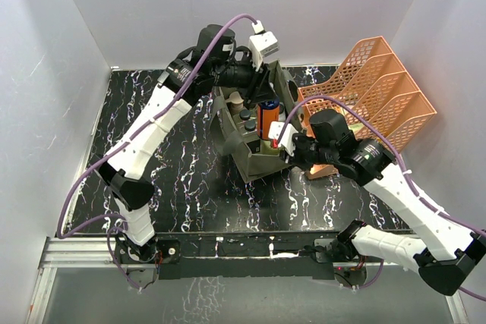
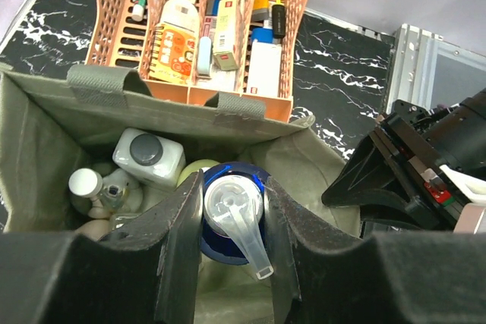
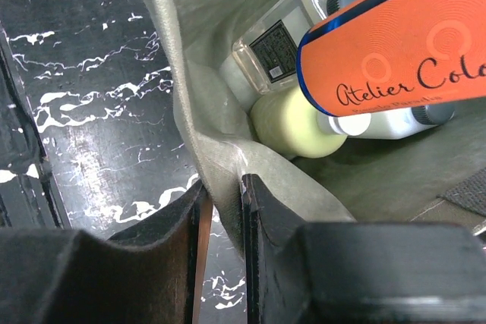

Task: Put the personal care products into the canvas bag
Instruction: Place the care product in the canvas bag.

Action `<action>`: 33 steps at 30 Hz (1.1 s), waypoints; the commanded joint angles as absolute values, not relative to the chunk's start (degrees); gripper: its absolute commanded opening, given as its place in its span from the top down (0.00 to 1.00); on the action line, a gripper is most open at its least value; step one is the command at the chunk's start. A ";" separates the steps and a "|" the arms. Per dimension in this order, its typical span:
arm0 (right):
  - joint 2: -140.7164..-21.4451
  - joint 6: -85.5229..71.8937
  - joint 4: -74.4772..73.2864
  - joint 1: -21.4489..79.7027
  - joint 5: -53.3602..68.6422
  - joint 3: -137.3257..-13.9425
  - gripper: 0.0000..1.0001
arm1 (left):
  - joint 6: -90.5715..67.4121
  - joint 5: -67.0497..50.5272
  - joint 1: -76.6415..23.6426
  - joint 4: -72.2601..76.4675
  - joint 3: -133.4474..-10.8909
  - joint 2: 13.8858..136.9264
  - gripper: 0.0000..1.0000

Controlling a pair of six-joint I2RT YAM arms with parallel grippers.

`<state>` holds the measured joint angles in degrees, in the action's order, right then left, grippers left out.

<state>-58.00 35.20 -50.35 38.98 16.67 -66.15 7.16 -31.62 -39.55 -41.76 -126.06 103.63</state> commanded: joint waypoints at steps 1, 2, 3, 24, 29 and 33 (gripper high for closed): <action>-55.93 36.76 -50.58 39.54 20.28 -64.24 0.76 | 9.21 -35.46 -40.08 -36.29 -126.53 100.96 1.00; -55.76 36.88 -50.54 39.55 20.42 -63.98 0.76 | 9.62 -35.77 -40.08 -36.48 -125.91 101.06 1.00; -55.66 37.03 -50.54 39.55 20.54 -63.72 0.76 | 10.04 -36.00 -40.08 -36.59 -125.34 101.11 1.00; -58.04 30.96 -46.67 39.55 17.41 -67.07 0.78 | 18.10 -37.15 -40.08 -29.44 -104.89 94.73 1.00; -58.65 30.93 -46.41 39.55 17.01 -68.29 0.85 | 19.28 -38.18 -40.08 -25.81 -99.46 93.06 1.00; -58.75 30.94 -46.24 39.55 16.88 -68.96 0.89 | 21.10 -39.11 -40.08 -23.43 -94.55 91.38 1.00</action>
